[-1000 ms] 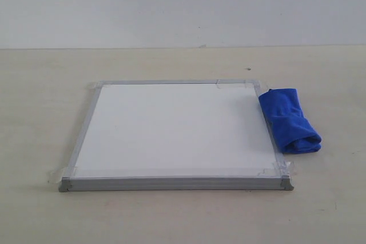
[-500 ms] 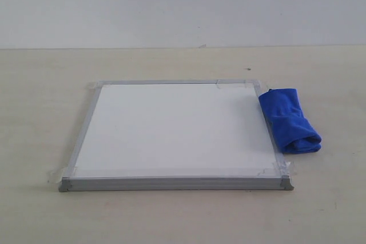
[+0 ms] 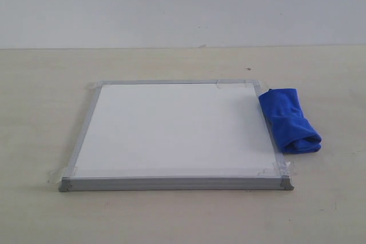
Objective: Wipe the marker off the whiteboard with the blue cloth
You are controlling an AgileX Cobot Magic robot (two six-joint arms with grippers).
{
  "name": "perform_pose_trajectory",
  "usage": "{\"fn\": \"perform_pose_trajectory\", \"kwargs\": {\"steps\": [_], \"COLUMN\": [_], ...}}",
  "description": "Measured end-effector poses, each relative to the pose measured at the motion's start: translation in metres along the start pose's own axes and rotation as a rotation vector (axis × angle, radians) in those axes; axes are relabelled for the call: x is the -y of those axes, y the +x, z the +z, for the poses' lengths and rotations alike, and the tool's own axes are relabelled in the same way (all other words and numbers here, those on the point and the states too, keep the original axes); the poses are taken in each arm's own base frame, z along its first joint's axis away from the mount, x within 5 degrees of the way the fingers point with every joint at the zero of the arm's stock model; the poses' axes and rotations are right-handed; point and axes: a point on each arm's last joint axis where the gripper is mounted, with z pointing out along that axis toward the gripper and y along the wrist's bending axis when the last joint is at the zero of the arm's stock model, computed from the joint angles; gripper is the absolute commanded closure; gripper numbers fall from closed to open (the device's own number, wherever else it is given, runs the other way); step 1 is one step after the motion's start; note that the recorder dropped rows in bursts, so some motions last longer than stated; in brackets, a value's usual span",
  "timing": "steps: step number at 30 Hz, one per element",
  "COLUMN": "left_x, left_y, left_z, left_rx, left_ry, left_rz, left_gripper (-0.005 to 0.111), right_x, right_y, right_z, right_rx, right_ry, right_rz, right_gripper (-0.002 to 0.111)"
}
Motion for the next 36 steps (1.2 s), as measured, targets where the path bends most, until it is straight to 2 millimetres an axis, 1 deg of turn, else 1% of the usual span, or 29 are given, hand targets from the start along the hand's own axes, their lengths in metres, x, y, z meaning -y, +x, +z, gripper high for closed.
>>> {"fn": "perform_pose_trajectory", "kwargs": {"steps": [7, 16, 20, 26, 36], "left_x": [0.0, 0.0, 0.0, 0.0, 0.0], "left_y": [0.0, 0.0, 0.0, 0.0, 0.0], "left_z": [0.0, 0.0, 0.0, 0.0, 0.0], "left_rx": [0.0, 0.0, 0.0, 0.0, 0.0], "left_ry": [0.0, 0.0, 0.0, 0.0, 0.0], "left_rz": [0.0, 0.0, 0.0, 0.0, 0.0], "left_gripper": [0.102, 0.102, 0.102, 0.102, 0.102], "right_x": [0.005, 0.021, 0.024, 0.023, 0.006], "right_y": [0.002, 0.016, 0.019, 0.021, 0.007], "right_z": [0.0, -0.004, -0.005, -0.005, 0.0], "right_rx": [-0.009, -0.18, -0.22, -0.219, -0.047], "right_ry": [0.067, 0.232, 0.268, 0.256, 0.075], "right_rz": [-0.08, -0.136, -0.143, -0.087, 0.141], "right_gripper": [0.107, 0.107, 0.107, 0.107, 0.107]}}
